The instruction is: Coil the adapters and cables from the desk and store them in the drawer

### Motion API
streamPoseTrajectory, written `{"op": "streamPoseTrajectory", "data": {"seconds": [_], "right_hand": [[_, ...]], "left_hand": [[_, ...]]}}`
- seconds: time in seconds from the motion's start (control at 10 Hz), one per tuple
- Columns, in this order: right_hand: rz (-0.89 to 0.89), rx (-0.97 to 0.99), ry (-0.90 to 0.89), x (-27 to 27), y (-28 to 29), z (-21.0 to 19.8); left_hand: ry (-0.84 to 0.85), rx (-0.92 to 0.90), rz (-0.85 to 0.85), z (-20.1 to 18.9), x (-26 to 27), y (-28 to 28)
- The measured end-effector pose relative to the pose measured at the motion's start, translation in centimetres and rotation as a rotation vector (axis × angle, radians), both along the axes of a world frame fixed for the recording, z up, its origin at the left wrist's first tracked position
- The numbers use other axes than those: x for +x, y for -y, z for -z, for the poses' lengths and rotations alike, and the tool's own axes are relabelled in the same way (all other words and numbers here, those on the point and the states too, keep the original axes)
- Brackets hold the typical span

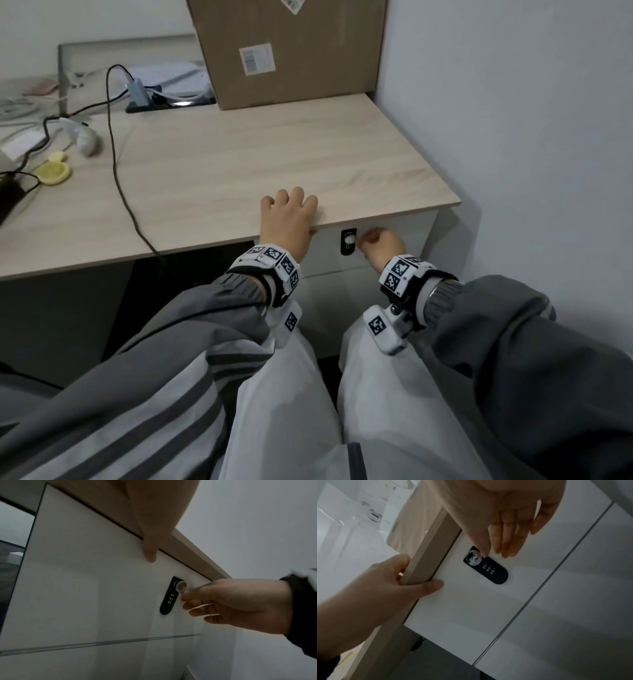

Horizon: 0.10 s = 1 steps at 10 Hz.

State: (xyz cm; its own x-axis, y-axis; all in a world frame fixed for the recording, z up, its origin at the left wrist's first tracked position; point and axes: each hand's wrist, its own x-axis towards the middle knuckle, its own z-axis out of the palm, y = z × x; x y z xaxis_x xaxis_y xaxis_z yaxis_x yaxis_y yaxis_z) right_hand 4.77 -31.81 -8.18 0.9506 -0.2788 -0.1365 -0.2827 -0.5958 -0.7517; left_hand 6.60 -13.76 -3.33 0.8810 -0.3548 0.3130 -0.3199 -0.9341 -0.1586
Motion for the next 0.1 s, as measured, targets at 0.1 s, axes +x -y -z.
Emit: {"op": "streamPoseTrajectory", "data": {"seconds": [0.1], "right_hand": [[-0.007, 0.027, 0.072, 0.29, -0.69, 0.3]], "left_hand": [[0.01, -0.005, 0.008, 0.06, 0.19, 0.12]]}}
